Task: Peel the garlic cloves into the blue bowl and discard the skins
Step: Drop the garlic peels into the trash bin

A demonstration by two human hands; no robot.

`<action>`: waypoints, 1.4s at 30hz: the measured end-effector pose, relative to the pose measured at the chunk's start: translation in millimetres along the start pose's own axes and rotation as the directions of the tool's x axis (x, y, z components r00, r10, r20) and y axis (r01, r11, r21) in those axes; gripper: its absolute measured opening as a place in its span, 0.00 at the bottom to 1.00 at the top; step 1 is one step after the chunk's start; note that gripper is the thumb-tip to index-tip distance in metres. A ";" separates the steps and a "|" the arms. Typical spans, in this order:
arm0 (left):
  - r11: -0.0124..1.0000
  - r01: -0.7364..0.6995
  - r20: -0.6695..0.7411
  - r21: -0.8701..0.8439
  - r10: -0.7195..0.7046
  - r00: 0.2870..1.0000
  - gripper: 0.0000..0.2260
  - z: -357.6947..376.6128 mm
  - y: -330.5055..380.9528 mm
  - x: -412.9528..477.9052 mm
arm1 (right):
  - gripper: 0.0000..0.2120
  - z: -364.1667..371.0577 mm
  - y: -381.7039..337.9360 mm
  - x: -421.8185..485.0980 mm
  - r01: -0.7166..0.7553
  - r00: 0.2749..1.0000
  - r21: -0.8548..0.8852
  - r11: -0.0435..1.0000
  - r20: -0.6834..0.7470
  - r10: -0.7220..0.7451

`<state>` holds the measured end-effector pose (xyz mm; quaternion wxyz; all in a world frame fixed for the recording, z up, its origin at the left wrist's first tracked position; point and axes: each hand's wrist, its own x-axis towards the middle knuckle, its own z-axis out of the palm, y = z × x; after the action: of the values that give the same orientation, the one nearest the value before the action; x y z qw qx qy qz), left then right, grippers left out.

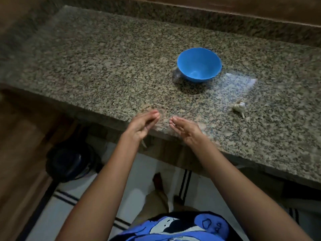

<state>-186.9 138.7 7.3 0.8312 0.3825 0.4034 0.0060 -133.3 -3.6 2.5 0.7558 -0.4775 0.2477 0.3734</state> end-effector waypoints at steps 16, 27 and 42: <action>0.764 -0.474 -0.657 -0.437 0.089 0.749 0.16 -339.6 10.8 -97.0 | 0.09 250.1 258.5 8.5 -0.269 0.755 -0.644 0.716 0.321 0.572; 0.760 -0.403 -0.642 -0.510 -0.024 0.766 0.14 -441.7 50.3 -69.6 | 0.18 320.2 339.2 60.8 -0.353 0.824 -0.574 0.739 0.183 0.536; 0.643 -0.383 -0.617 -0.663 -0.181 0.766 0.12 -525.1 80.7 4.4 | 0.13 379.1 410.2 148.9 -0.379 0.820 -0.650 0.659 0.093 0.564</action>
<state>-514.5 528.5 -144.6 0.7229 -0.0038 0.5941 0.3527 -366.1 497.6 -166.8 0.4649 -0.5514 0.1194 0.6823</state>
